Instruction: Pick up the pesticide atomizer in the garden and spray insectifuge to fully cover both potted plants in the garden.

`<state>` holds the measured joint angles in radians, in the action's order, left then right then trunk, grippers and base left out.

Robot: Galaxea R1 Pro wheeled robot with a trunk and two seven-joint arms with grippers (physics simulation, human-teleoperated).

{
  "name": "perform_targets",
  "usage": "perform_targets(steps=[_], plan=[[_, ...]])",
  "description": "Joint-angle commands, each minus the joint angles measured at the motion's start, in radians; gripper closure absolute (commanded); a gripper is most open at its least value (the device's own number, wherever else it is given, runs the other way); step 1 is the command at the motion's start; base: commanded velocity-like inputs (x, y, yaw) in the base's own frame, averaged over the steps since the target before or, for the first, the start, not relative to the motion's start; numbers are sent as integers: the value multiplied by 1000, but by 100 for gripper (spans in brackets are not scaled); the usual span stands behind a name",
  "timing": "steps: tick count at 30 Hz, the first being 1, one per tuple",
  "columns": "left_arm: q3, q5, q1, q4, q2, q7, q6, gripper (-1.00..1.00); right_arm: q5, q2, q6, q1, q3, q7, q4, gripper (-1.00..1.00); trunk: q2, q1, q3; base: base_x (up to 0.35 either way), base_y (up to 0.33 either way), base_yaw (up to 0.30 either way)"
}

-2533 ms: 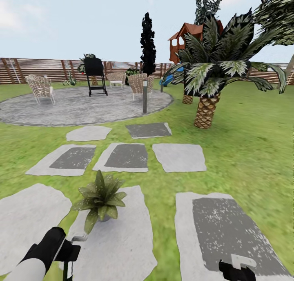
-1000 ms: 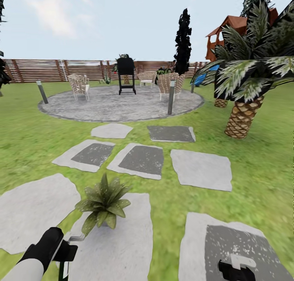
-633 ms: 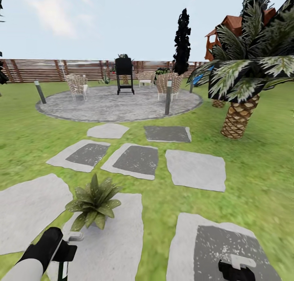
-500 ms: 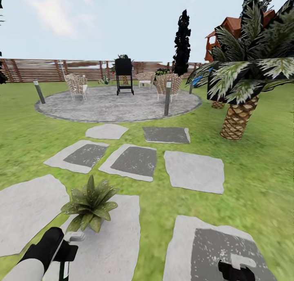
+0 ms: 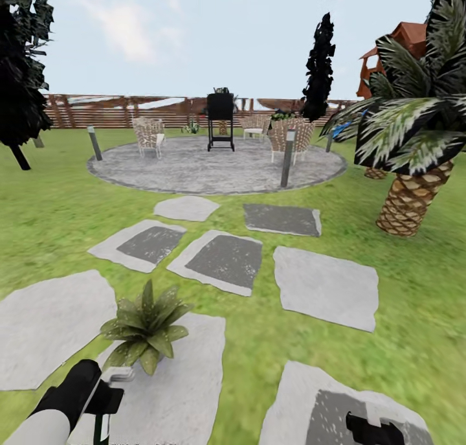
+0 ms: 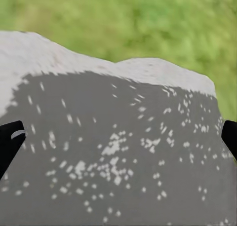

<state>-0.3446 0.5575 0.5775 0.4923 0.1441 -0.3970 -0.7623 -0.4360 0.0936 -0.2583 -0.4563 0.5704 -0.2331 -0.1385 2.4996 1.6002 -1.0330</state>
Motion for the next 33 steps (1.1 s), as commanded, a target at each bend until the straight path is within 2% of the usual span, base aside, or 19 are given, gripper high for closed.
perform_targets(steps=[1,8,12,13,15,16,21,24,28,33], plan=[[-6,12,1,2,-2,-9,-3,100,-10,0,-4,-1,8,-2,2,-100,0,0,-1,-1,-275,88],[2,13,16,2,-6,-21,-25,100,-10,0,-4,-1,8,-3,2,-100,0,0,-1,-133,-213,67],[15,16,61,2,4,-24,-119,100,-10,0,-4,-1,8,-3,2,-100,0,0,-1,-24,-21,261],[41,17,90,2,7,-28,-166,100,-10,0,-4,-1,8,-3,2,-100,0,0,-1,-4,-4,275],[107,17,129,1,10,-37,-204,100,-10,0,-4,-1,8,-3,2,-100,0,0,-1,-2,-1,276],[135,17,147,1,10,-50,-212,100,-10,0,-4,-1,8,-3,2,-100,0,0,-1,-1,0,230],[217,27,175,0,10,-160,-220,100,-11,7,-4,-1,8,-2,2,-100,0,0,-1,0,0,65],[306,34,177,-2,11,-199,-223,100,-12,12,-4,-1,8,-2,2,-100,0,0,-1,0,0,6],[326,33,175,-7,11,-205,-224,100,-12,12,-4,-1,8,-2,2,-100,0,0,-1,0,0,0],[329,34,169,-14,9,-206,-224,100,-12,11,-4,-1,8,-2,2,-100,0,0,-1,127,0,0]])
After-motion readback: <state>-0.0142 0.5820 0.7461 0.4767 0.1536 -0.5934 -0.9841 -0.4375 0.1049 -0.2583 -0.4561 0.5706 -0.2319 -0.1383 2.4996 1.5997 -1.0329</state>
